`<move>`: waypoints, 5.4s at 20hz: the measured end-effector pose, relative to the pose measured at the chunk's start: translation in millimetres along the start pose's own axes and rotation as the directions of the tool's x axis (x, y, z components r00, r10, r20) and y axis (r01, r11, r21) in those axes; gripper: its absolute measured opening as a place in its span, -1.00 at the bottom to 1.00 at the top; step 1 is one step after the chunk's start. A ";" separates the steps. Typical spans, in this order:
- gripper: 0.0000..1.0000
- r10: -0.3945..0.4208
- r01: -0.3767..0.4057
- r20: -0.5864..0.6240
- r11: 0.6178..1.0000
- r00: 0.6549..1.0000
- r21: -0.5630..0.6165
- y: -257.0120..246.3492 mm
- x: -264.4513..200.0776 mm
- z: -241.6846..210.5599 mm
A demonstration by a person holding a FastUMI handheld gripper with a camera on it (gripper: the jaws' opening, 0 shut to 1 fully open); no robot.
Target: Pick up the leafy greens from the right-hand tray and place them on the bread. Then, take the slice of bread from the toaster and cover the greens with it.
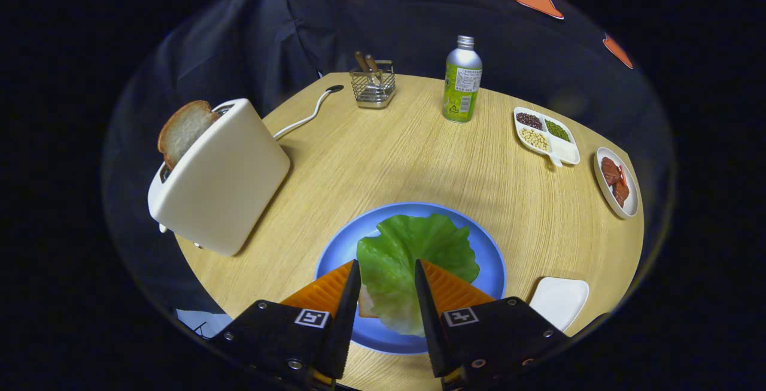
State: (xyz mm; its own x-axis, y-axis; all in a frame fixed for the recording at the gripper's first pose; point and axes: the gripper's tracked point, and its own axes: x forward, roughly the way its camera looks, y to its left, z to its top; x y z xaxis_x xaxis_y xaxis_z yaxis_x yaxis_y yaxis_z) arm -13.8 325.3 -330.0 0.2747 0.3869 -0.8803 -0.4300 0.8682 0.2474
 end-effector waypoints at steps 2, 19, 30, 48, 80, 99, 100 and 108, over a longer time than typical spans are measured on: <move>0.22 0.015 -0.015 0.017 1.000 1.000 -0.002 12.4 -10.9 12.0; 0.83 0.139 -0.142 0.082 0.989 0.987 0.037 142.8 -75.6 104.2; 0.84 0.207 -0.207 0.022 0.978 0.978 0.010 221.6 -66.4 130.4; 0.01 0.174 -0.151 -0.109 0.970 0.979 0.192 235.2 -3.7 144.8; -0.73 0.314 -0.367 0.198 0.858 0.929 0.359 91.1 -93.5 106.4; -0.74 0.344 -0.380 0.163 0.804 0.925 0.456 -17.6 -30.7 18.9; -0.74 0.347 -0.384 0.167 0.801 0.923 0.460 -20.9 -26.5 18.6; -0.73 0.333 -0.375 0.175 0.776 0.926 0.508 -54.1 6.0 -16.3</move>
State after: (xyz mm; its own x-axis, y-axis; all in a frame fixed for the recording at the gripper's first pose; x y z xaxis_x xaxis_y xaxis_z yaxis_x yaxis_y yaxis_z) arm -2.9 275.6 -355.2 0.2618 0.7021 -0.6622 -0.0001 0.6861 0.7275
